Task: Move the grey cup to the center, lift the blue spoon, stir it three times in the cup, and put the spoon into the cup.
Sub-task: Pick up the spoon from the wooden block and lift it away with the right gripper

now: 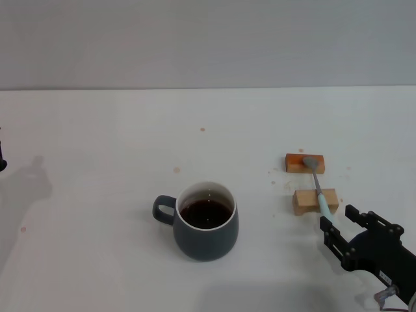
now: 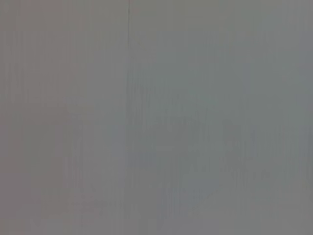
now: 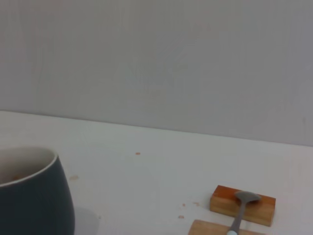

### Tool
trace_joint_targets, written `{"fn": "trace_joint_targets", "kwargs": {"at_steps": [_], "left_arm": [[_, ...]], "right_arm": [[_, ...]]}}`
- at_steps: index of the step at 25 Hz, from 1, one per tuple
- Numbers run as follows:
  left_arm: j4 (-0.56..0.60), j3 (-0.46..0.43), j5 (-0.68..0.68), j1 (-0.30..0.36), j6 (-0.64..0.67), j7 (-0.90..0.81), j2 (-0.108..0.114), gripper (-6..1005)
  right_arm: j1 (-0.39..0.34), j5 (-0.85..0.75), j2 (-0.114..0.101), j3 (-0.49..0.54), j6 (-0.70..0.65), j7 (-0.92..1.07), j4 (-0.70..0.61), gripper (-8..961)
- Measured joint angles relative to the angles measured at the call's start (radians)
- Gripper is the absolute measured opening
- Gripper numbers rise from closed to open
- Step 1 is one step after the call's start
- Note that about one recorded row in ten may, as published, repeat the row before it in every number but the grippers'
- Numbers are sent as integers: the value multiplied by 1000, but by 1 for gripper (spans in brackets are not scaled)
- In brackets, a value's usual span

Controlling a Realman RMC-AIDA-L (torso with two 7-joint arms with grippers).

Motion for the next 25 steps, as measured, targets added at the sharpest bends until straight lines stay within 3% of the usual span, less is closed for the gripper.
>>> {"fn": "trace_joint_targets", "kwargs": {"at_steps": [25], "left_arm": [[-36, 6, 0, 15, -23, 38, -3, -2]], "right_arm": [[22, 0, 0, 13, -15, 0, -30, 504]]}}
